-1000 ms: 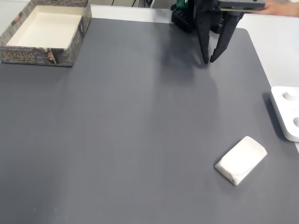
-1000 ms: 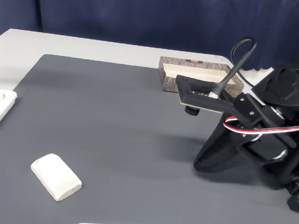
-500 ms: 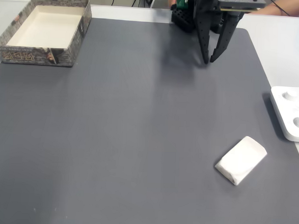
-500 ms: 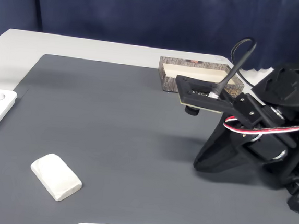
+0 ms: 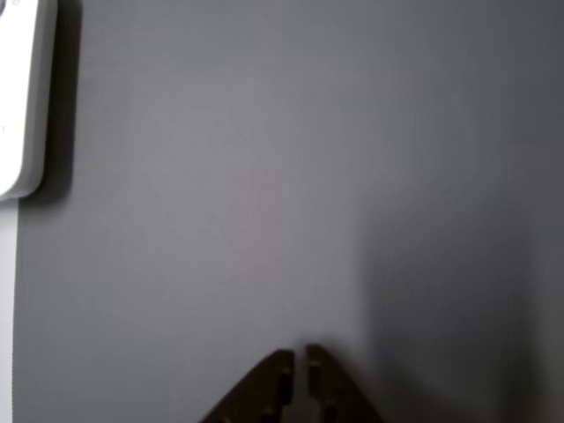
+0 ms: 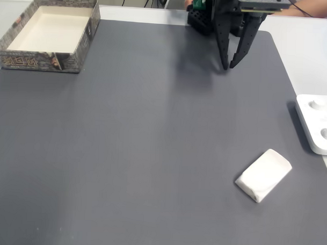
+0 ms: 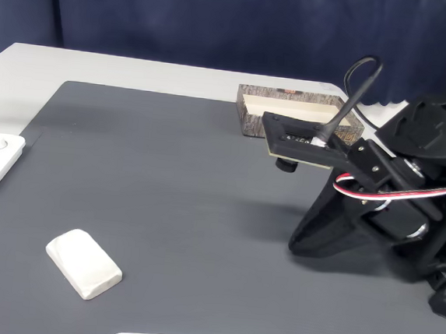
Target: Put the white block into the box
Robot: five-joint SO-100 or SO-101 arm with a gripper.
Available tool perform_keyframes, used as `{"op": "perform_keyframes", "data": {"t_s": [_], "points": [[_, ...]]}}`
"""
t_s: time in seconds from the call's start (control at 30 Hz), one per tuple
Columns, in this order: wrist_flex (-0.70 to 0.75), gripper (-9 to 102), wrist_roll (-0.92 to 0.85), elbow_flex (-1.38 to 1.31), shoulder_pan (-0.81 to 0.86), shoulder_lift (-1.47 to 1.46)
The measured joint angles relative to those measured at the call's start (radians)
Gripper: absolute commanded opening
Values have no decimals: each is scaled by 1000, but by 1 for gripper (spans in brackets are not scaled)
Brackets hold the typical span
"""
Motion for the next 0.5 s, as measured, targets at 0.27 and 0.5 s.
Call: {"op": "perform_keyframes", "data": {"t_s": [0.27, 0.5], "points": [[0, -2, -9, -29, -23, -100], [0, -2, -44, -256, -23, -394]]}}
